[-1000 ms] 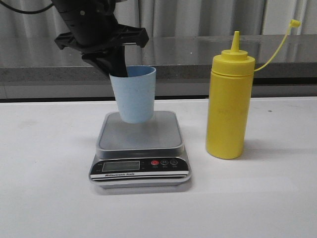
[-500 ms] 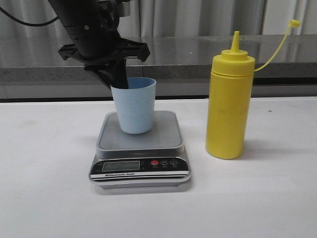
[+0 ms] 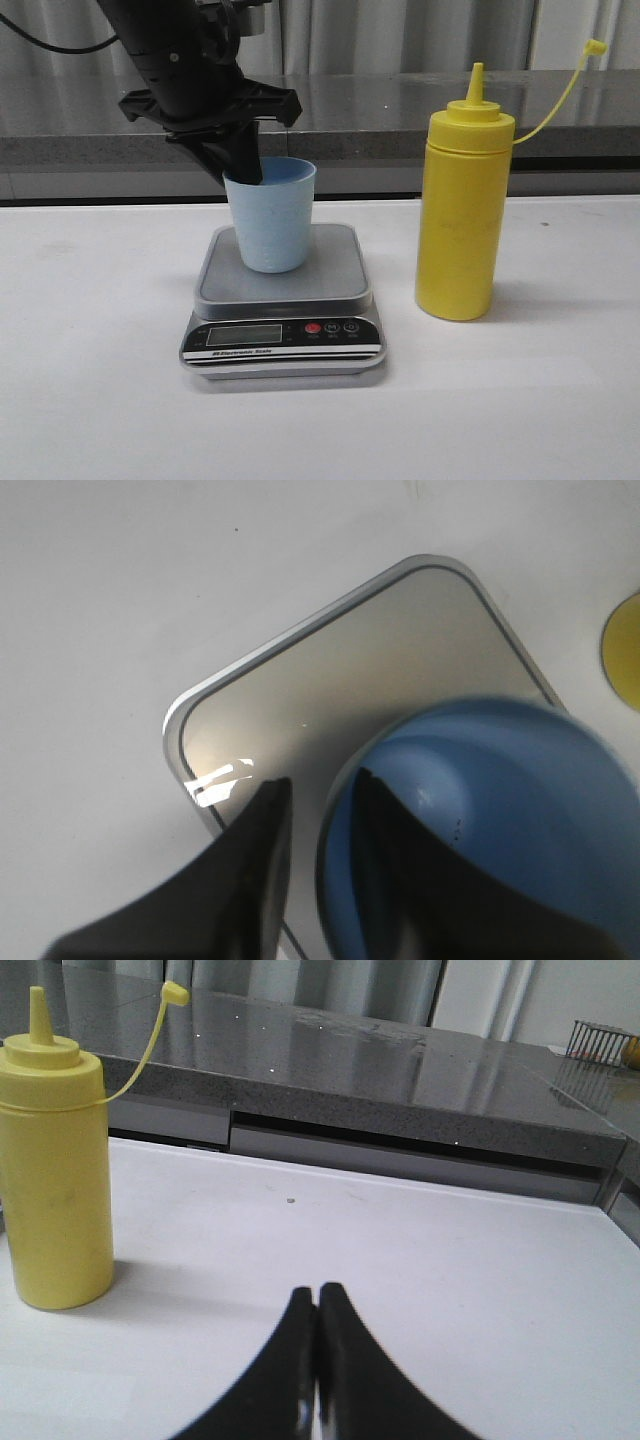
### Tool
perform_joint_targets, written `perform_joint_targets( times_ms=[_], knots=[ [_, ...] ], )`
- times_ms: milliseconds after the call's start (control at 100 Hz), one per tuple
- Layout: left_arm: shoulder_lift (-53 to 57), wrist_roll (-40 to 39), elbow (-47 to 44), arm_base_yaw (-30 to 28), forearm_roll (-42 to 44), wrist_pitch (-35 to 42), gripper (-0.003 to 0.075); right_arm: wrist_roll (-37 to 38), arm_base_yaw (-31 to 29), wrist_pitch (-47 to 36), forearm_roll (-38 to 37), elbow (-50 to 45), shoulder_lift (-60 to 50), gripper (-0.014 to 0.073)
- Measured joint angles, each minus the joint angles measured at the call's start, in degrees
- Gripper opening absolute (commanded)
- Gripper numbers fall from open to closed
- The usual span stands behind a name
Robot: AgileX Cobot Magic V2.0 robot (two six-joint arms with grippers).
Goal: Pour seasoning into cup on scale with both arms
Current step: 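Lower the held cup onto the scale and open the left gripper, then raise the left gripper away from the cup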
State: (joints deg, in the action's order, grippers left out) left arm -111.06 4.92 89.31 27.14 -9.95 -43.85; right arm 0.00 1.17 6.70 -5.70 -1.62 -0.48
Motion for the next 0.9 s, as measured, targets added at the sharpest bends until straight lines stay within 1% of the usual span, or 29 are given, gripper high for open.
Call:
perform_joint_targets(
  times_ms=[70, 140, 190, 240, 420, 550, 760, 900],
  knots=[
    [0.0, 0.1, 0.0, 0.0, 0.0, -0.1, 0.0402, 0.0, 0.0, 0.0, 0.0, 0.0, 0.0, -0.0067],
    [0.0, 0.1, 0.0, 0.0, 0.0, -0.2, 0.0481, 0.0, 0.0, 0.0, 0.0, 0.0, 0.0, -0.0067],
    [0.0, 0.1, 0.0, 0.0, 0.0, -0.2, 0.0519, 0.0, 0.0, 0.0, 0.0, 0.0, 0.0, -0.0067],
    [0.0, 0.1, 0.0, 0.0, 0.0, -0.2, 0.0539, 0.0, 0.0, 0.0, 0.0, 0.0, 0.0, -0.0067],
    [0.1, 0.1, 0.1, 0.0, 0.0, -0.2, 0.0539, 0.0, 0.0, 0.0, 0.0, 0.0, 0.0, -0.0067],
    [2.6, 0.1, 0.1, 0.0, 0.0, -0.2, 0.0538, 0.0, 0.0, 0.0, 0.0, 0.0, 0.0, -0.0067],
    [11.0, 0.1, -0.4, -1.3, 0.0, 0.0, 0.0538, 0.0, 0.0, 0.0, 0.0, 0.0, 0.0, -0.0067],
    [17.6, 0.1, -4.2, -3.8, 0.0, 2.3, 0.0538, 0.0, 0.0, 0.0, 0.0, 0.0, 0.0, -0.0067]
  ],
)
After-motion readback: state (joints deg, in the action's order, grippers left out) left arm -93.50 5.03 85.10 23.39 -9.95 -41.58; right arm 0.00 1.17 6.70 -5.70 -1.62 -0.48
